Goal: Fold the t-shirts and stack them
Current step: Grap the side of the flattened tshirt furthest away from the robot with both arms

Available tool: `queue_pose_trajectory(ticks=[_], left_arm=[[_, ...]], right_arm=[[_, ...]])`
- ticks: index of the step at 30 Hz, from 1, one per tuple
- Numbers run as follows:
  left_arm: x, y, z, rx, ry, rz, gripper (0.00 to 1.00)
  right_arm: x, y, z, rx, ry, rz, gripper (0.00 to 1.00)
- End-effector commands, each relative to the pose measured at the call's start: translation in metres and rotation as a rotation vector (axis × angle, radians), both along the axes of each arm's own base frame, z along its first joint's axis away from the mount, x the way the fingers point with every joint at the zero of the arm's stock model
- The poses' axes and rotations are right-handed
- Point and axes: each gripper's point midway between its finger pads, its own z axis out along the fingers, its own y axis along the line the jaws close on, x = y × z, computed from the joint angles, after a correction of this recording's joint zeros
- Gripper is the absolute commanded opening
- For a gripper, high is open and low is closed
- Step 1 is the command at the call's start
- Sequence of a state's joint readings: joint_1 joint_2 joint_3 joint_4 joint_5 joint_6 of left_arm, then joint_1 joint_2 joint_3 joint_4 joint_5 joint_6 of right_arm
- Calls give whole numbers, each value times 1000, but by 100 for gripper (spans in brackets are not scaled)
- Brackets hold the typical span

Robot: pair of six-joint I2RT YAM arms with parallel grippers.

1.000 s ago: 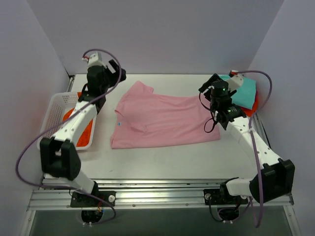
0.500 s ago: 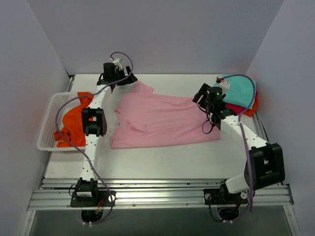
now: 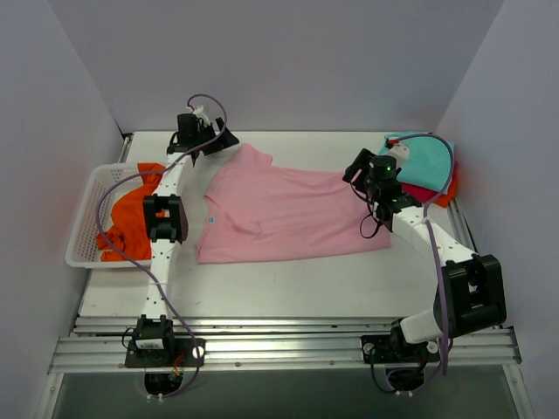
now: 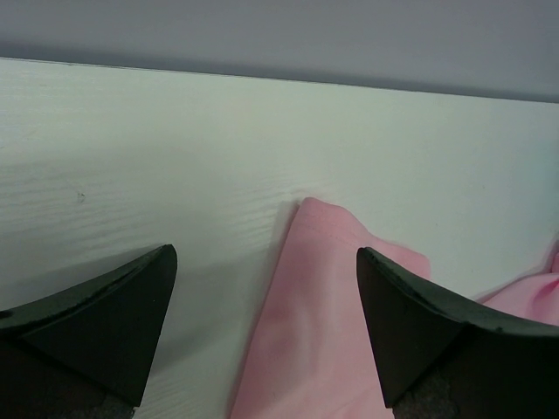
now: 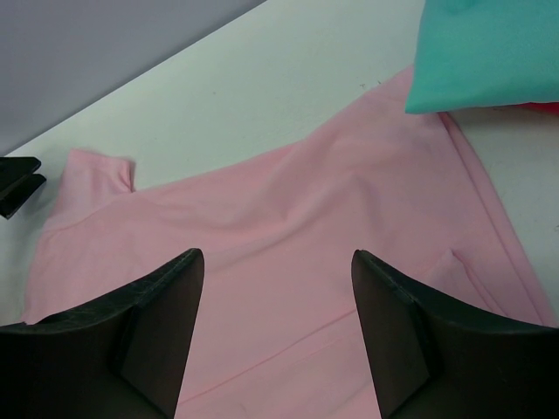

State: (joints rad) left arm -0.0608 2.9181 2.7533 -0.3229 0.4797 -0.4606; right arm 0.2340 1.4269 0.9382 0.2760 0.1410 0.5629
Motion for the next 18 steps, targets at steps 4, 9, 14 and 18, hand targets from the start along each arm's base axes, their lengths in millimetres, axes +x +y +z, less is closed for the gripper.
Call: queue_pose_trajectory(ticks=[4,9,14,18], left_arm=[[-18,-30,-16,-5,67,-74,94],[-24,-36,-21,-16,95,-86,94],[-30,-38,-26,-9,123,-93,90],[-36,-40,-31,0,146,-103,70]], right_arm=[[3,-6,6,13,-31,-5,64],[2,-12,3,13,-28,-18,64],[5,-22,-8,21,-12,-37,64],[10,-28,-19,34,6,-45,63]])
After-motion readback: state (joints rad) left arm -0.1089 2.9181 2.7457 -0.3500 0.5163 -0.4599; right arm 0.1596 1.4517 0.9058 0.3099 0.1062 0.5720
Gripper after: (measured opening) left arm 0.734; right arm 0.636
